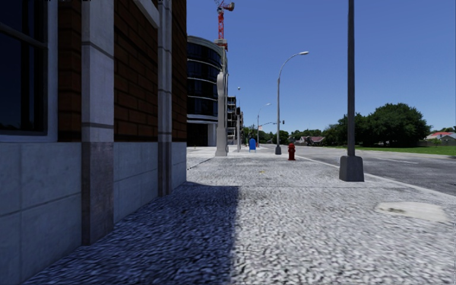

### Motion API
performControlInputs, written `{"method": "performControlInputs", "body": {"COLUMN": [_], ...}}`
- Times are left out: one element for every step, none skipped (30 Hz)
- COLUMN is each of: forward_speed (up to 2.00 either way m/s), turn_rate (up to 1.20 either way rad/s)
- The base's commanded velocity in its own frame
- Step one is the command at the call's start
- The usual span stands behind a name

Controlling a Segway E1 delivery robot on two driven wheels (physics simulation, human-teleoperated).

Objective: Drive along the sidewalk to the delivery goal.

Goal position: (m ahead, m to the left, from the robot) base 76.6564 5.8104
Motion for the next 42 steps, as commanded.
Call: {"method": "performControlInputs", "body": {"forward_speed": [2.00,2.00,2.00,2.00,2.00,2.00,2.00,2.00,2.00,2.00,2.00,2.00,2.00,2.00,2.00,2.00,2.00,2.00,2.00,2.00,2.00,2.00,1.99,1.98,1.98,2.00,2.00,2.00,2.00,2.00,2.00,2.00,2.00,2.00,2.00,2.00,2.00,2.00,2.00,2.00,2.00,2.00], "turn_rate": [0.00,0.00,0.00,0.00,0.00,0.00,0.00,0.00,0.00,0.00,0.00,0.00,0.00,0.00,0.00,0.00,0.00,0.00,0.00,0.00,0.00,0.00,0.00,0.00,0.00,0.00,0.00,0.00,0.00,0.00,0.00,0.00,0.00,0.00,0.00,0.00,0.00,0.00,0.00,0.00,0.00,0.00]}}
